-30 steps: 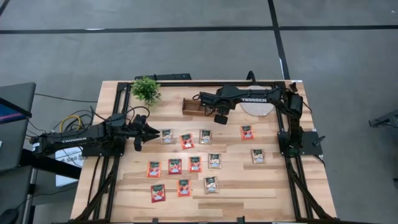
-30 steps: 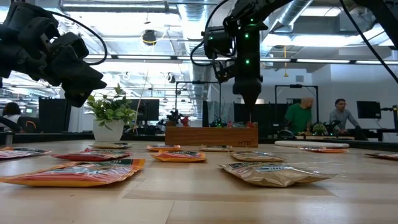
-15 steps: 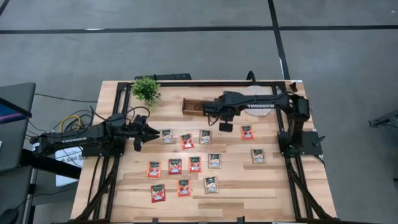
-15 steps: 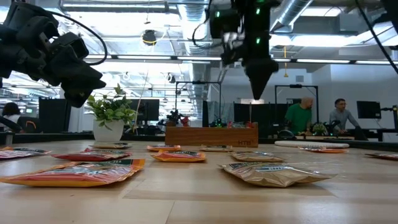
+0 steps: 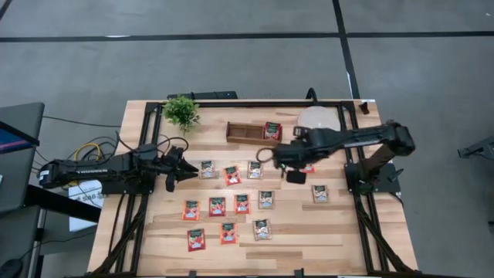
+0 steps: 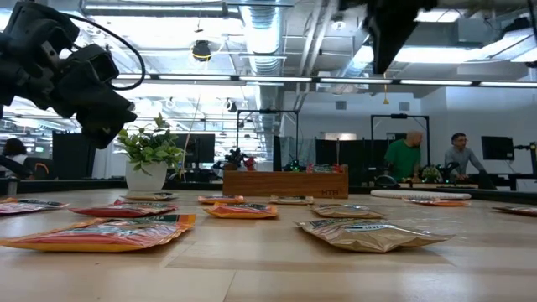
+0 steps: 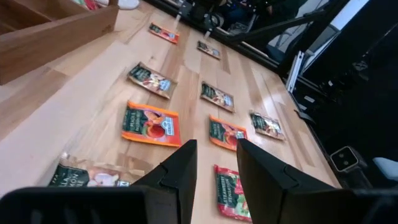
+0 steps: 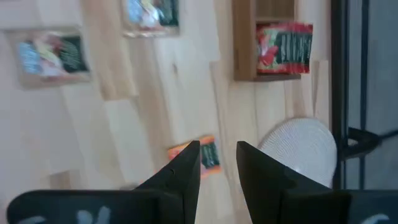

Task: Pick & Place Tea
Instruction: Put the red tea bag into the right section of the wooden organizer

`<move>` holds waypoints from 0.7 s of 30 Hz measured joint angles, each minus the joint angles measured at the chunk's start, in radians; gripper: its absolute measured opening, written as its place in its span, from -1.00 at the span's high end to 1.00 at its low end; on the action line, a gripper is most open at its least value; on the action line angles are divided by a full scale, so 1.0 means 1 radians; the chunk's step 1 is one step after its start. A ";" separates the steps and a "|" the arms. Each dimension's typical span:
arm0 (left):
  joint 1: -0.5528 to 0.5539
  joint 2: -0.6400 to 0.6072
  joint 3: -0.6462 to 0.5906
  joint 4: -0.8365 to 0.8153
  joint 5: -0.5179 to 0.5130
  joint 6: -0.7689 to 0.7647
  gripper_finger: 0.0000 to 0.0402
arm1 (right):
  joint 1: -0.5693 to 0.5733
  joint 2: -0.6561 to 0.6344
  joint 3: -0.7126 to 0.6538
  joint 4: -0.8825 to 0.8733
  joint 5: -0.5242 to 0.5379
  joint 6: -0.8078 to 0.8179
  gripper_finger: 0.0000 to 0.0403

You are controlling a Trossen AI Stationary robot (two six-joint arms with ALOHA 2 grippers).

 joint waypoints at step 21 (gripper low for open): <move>-0.186 0.103 0.060 0.075 -0.268 -0.051 0.47 | 0.306 -0.809 -1.023 0.901 0.062 0.352 0.52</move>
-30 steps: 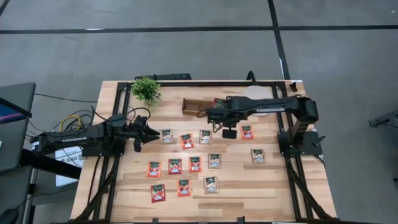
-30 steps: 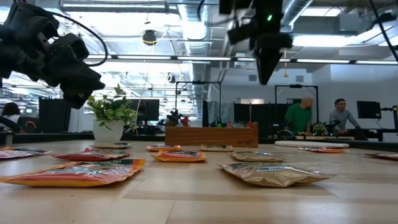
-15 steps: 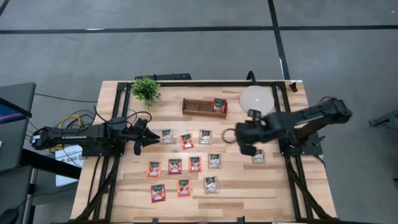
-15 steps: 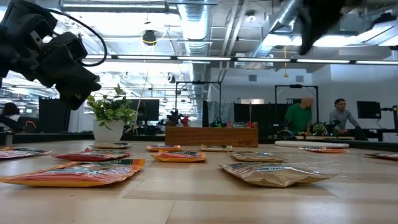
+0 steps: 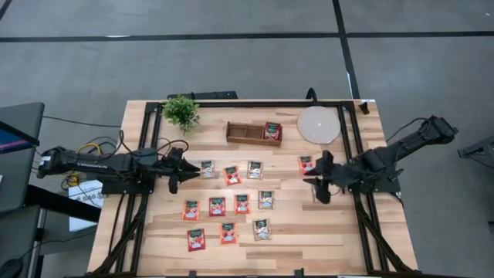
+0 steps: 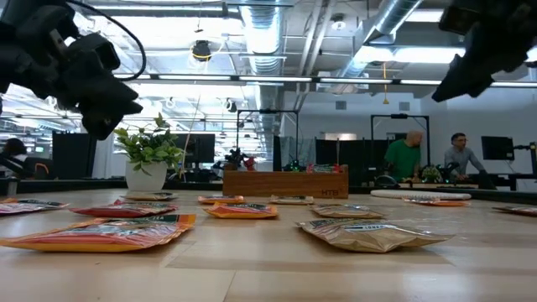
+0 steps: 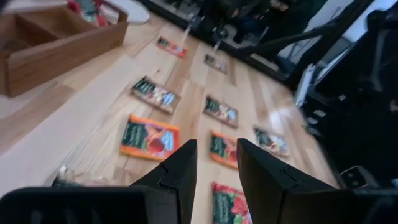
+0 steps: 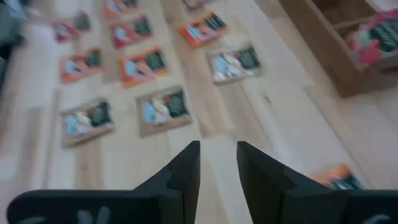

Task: Pick & Place Tea
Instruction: Put the red tea bag into the right section of the wooden organizer

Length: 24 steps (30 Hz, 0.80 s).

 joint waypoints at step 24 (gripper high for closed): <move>-0.236 1.036 0.586 -0.232 -0.101 -0.026 0.47 | 0.028 -0.112 -0.289 0.568 -0.015 -0.230 0.52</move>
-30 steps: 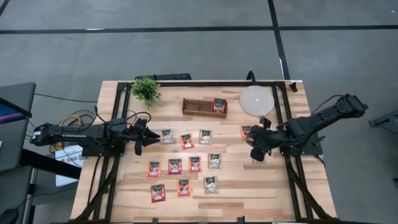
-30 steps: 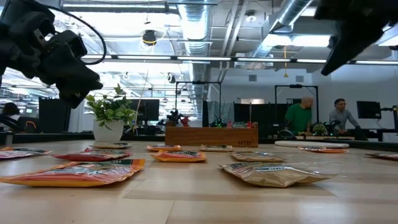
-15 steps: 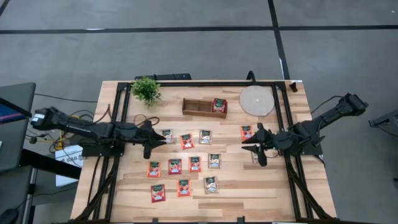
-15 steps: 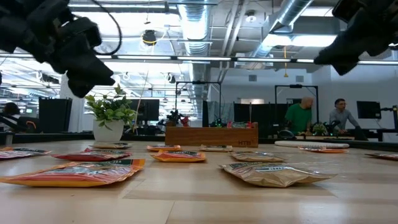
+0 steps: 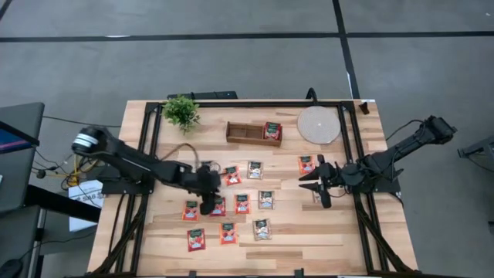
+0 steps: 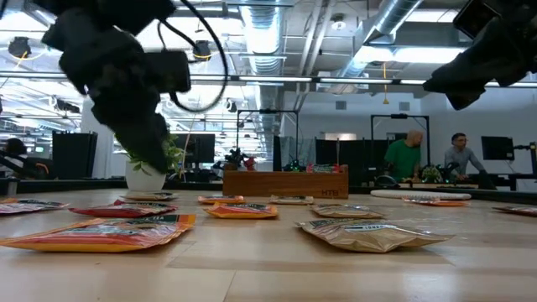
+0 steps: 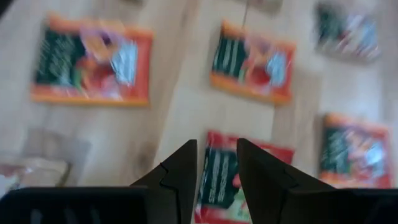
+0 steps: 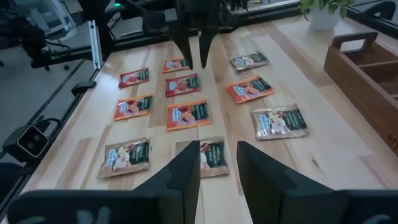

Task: Pick & Place Tea
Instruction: Put the red tea bag into the right section of the wooden organizer

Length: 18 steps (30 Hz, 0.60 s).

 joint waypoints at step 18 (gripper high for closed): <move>-0.016 0.145 0.217 -0.330 -0.007 0.072 0.47 | 0.000 0.000 -0.008 0.005 -0.003 0.000 0.52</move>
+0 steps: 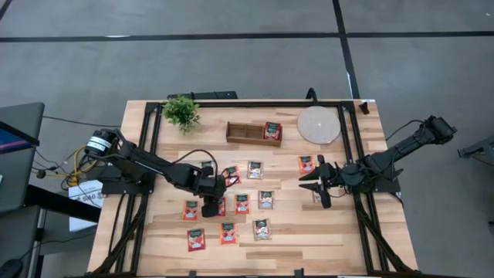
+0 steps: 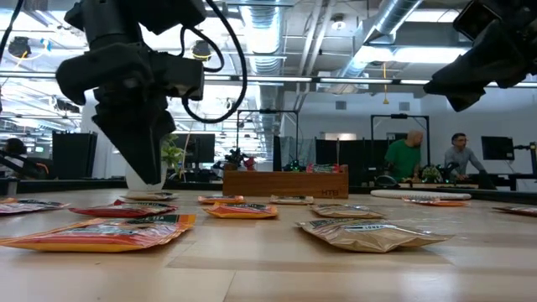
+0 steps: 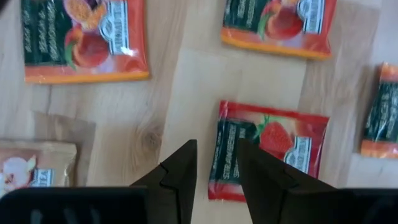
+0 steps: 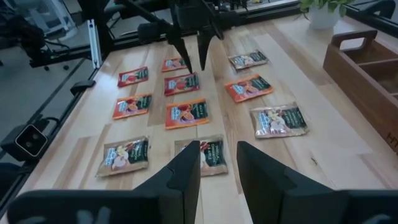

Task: Pick & Place Tea
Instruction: Put the red tea bag into the right section of the wooden organizer

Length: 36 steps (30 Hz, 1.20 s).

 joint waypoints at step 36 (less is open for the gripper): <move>0.061 0.084 0.002 0.002 0.026 0.027 0.21 | 0.000 0.000 0.001 0.000 -0.023 0.000 0.52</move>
